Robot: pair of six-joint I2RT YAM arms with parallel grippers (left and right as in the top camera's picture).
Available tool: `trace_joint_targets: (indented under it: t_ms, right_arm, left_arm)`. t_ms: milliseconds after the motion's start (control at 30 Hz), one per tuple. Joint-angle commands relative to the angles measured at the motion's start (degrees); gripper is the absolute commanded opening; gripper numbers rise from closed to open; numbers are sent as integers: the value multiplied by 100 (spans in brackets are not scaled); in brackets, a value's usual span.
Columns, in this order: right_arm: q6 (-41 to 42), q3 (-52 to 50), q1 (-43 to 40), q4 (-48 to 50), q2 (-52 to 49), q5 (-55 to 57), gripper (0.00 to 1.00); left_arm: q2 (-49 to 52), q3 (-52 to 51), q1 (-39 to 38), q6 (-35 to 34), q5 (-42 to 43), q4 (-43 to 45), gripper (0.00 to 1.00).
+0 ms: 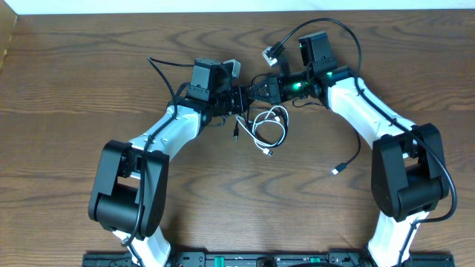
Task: Untangle cables
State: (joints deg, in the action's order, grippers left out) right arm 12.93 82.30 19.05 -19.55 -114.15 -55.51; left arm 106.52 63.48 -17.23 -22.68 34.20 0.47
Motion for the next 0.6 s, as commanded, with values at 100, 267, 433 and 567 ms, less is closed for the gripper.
trace_joint_targets:
  t_ms: [100,267,433,567]
  right_arm:
    - [205,13,-339,-50,133,-142,1]
    - [223,13,-754,-409,133,92,1]
    - [201,13,-1003,-728,133,525,1]
    - [203,13,-1038,-813,133,953,1]
  left_arm:
    - [-131,52,282,-37,28,98,8]
    - [-573,52,551,-39,26,227,8]
    - [-1121,52,787,-68,20,422,8]
    - [-1663,52,994,-378,24,761,7]
